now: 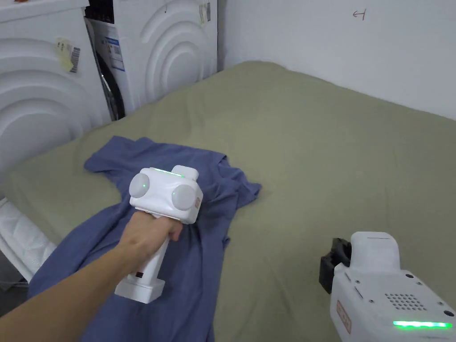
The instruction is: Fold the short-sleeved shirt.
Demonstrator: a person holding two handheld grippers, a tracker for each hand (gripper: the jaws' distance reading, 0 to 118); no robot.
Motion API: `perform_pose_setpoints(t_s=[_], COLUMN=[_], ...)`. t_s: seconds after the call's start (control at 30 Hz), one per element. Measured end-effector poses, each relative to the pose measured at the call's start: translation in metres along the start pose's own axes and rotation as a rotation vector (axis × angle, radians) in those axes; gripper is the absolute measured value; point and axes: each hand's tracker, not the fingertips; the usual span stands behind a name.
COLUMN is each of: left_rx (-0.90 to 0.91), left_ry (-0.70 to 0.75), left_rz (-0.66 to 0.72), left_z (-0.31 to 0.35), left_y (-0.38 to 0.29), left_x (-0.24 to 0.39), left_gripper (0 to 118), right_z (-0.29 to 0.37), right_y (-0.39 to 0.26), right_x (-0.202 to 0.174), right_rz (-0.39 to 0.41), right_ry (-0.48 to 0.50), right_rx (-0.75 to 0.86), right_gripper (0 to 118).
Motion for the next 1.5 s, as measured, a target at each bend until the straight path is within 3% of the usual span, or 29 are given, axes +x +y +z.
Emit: perform_pose_setpoints(t_s=[0.13,0.17,0.33,0.4,0.6,0.93,1.07,1.23,1.47,1.5], left_rx=[0.045,0.073,0.165,0.202,0.269,0.274,0.206,0.061,-0.012,-0.003], left_ry=[-0.054,-0.083,-0.181,-0.23,-0.433,-0.778,-0.866,-0.885,-0.797,-0.8], left_rz=[0.027,0.042,-0.082,-0.131,-0.286,-0.531,-0.608,-0.641,-0.645,-0.65], left_z=[0.034,0.067,0.142,0.169,0.231,0.301,0.296,0.237,0.168,0.182], left_y=[0.009,0.008,0.02,0.025,0.029,-0.004,-0.03,-0.072,-0.09,-0.097], left_x=[0.009,0.019,0.092,0.138,0.286,0.524,0.591,0.638,0.659,0.649], left_gripper=[5,5,4,4,4,4,4,5,5,12], right_z=[0.037,0.047,0.101,0.131,0.214,0.317,0.335,0.33,0.31,0.306], right_y=[0.001,0.002,0.004,0.004,-0.008,-0.061,-0.082,-0.111,-0.137,-0.138], right_x=[0.03,0.041,0.088,0.111,0.175,0.28,0.306,0.329,0.34,0.341], right_rz=[-0.006,-0.014,-0.038,-0.078,-0.088,-0.172,-0.212,-0.249,-0.284,-0.284], right_ry=[-0.063,-0.086,-0.207,-0.253,-0.421,-0.705,-0.768,-0.795,-0.769,-0.763], right_rx=[0.024,0.032,0.062,0.095,0.135,0.085,0.066,0.016,-0.033,-0.038], right_gripper=[7,7,7,7,7,7,7,7,7,7])
